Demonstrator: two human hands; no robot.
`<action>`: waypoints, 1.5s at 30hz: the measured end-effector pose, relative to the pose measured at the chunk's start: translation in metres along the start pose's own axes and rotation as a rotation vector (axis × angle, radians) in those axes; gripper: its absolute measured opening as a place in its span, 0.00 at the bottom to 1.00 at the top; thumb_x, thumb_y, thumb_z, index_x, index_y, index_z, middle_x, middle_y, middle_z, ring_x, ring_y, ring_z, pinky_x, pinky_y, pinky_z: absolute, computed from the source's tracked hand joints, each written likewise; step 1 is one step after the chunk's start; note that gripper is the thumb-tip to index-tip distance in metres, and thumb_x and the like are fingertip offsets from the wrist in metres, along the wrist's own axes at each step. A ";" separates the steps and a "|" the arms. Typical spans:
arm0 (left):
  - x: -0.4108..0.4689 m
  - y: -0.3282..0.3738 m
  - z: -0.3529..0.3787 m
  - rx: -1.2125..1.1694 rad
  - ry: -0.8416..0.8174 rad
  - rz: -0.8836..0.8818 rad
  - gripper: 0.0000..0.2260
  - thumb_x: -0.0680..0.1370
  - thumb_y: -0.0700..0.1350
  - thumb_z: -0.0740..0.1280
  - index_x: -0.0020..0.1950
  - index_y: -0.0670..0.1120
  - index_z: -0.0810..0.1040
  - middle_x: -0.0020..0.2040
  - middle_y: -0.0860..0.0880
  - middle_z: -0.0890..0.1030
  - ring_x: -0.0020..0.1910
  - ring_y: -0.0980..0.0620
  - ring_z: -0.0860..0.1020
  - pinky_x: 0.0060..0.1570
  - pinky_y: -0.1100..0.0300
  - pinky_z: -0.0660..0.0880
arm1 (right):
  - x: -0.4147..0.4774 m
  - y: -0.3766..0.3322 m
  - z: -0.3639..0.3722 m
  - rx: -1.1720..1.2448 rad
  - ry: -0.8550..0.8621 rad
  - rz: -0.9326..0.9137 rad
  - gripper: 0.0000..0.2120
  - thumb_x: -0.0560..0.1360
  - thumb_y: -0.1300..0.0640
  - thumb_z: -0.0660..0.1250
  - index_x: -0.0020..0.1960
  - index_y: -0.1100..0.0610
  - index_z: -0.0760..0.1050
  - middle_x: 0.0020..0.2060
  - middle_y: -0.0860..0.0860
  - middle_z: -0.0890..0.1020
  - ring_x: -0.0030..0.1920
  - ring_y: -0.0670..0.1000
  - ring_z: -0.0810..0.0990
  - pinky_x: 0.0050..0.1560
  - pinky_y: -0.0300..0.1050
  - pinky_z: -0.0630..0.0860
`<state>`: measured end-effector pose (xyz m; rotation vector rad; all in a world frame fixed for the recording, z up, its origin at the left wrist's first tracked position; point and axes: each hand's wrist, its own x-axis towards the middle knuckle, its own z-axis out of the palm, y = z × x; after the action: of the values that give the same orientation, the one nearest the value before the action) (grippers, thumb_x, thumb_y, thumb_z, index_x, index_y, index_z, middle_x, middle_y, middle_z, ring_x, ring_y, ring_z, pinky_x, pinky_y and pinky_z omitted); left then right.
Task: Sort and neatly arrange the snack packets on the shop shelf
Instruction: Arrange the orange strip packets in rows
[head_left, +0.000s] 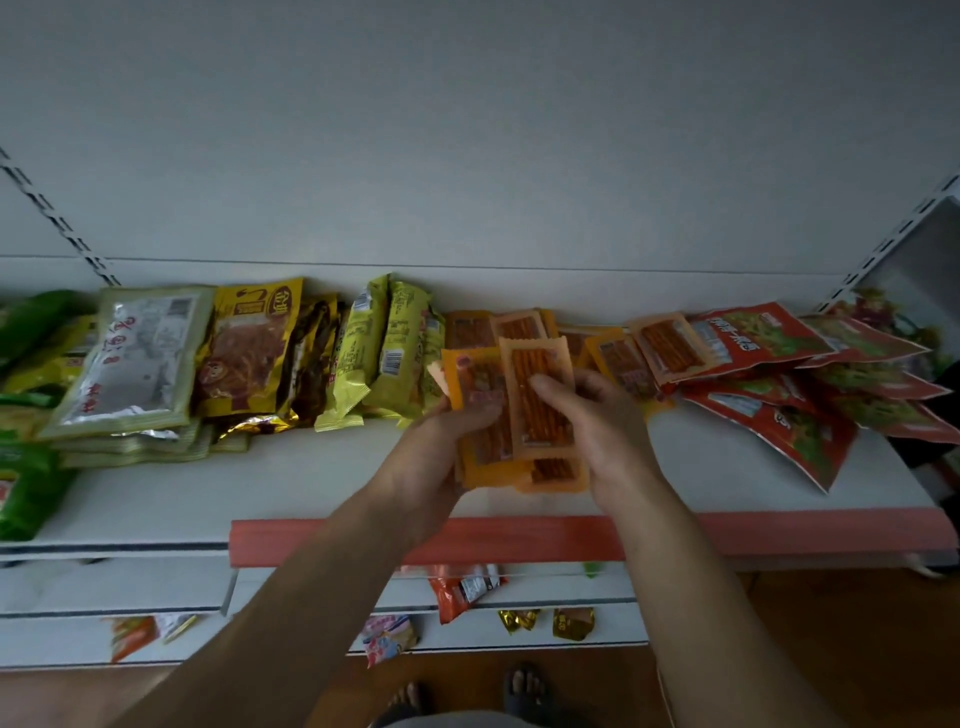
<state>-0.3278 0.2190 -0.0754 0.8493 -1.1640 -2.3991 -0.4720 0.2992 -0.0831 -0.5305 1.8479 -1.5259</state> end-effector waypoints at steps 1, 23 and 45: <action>-0.001 -0.001 -0.003 -0.046 0.058 0.028 0.15 0.79 0.41 0.63 0.66 0.47 0.76 0.59 0.43 0.82 0.57 0.42 0.81 0.54 0.46 0.79 | 0.002 0.003 -0.001 0.036 0.034 0.020 0.04 0.72 0.49 0.74 0.39 0.47 0.83 0.43 0.49 0.86 0.49 0.52 0.84 0.57 0.59 0.78; -0.001 -0.001 -0.022 -0.093 0.261 0.168 0.14 0.77 0.40 0.68 0.62 0.50 0.78 0.53 0.47 0.85 0.51 0.45 0.84 0.39 0.55 0.81 | 0.012 0.023 0.038 -0.813 0.009 -0.219 0.14 0.80 0.43 0.59 0.44 0.52 0.71 0.33 0.44 0.74 0.33 0.47 0.73 0.29 0.41 0.62; 0.035 0.009 0.004 0.028 0.233 0.091 0.11 0.80 0.40 0.63 0.61 0.49 0.78 0.51 0.47 0.85 0.48 0.47 0.84 0.43 0.52 0.81 | 0.013 0.024 -0.033 -0.663 0.104 -0.027 0.10 0.74 0.42 0.69 0.45 0.47 0.77 0.41 0.42 0.81 0.41 0.44 0.79 0.38 0.42 0.72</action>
<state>-0.3566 0.1976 -0.0793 1.0295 -1.1219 -2.1490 -0.5021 0.3182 -0.1063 -0.7833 2.4335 -0.9373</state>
